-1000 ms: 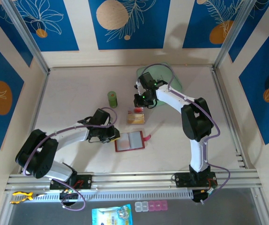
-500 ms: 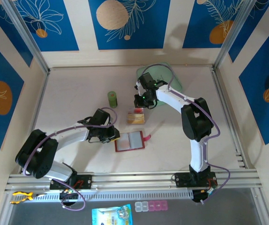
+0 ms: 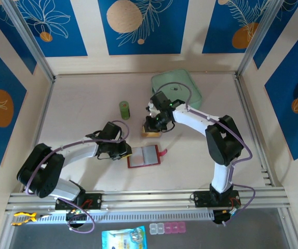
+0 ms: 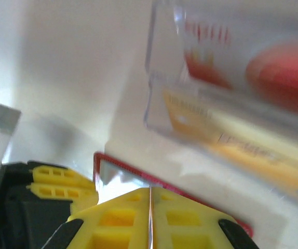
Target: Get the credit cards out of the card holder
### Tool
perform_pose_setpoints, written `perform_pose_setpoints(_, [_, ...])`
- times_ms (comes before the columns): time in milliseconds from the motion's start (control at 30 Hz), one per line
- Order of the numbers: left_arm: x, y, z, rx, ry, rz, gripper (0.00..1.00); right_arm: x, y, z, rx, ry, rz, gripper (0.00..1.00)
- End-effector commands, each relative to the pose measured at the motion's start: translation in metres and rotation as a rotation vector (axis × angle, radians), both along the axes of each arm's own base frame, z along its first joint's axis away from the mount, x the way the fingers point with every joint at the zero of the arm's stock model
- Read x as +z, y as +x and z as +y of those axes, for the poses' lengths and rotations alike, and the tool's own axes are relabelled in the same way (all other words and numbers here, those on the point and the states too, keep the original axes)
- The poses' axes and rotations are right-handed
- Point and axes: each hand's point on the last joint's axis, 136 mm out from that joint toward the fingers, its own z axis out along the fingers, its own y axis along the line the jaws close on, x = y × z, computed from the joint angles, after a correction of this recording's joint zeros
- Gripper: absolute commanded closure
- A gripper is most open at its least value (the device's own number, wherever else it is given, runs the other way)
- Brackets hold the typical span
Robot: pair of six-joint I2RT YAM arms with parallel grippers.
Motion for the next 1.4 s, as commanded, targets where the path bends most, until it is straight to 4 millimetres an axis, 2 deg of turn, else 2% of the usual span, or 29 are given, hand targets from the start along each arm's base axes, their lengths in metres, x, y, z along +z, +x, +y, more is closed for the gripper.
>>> perform_pose_setpoints(0, [-0.001, -0.003, 0.007, -0.01, 0.012, -0.008, 0.82, 0.009, -0.028, 0.013, -0.005, 0.073, 0.08, 0.88])
perform_pose_setpoints(200, [-0.005, -0.009, 0.013, -0.011, 0.032, -0.003, 0.86, -0.002, -0.058, 0.025, 0.023, 0.068, 0.113, 0.81])
perform_pose_setpoints(367, [-0.011, -0.014, 0.013, -0.008, 0.015, 0.008, 0.89, -0.013, -0.069, 0.027, 0.017, 0.047, 0.142, 0.78])
perform_pose_setpoints(633, [-0.012, -0.009, 0.01, -0.013, 0.019, 0.005, 0.91, -0.031, -0.084, 0.025, 0.015, 0.024, 0.192, 0.78])
perform_pose_setpoints(800, [-0.013, -0.006, 0.01, -0.026, 0.037, 0.009, 0.91, -0.037, -0.089, 0.021, 0.022, 0.014, 0.21, 0.75])
perform_pose_setpoints(1200, [-0.018, -0.007, 0.014, -0.032, 0.054, 0.017, 0.91, -0.044, -0.095, 0.039, 0.047, 0.065, 0.257, 0.75])
perform_pose_setpoints(1367, [-0.018, -0.008, 0.017, -0.034, 0.061, 0.023, 0.91, -0.053, -0.095, 0.038, 0.039, 0.029, 0.259, 0.75])
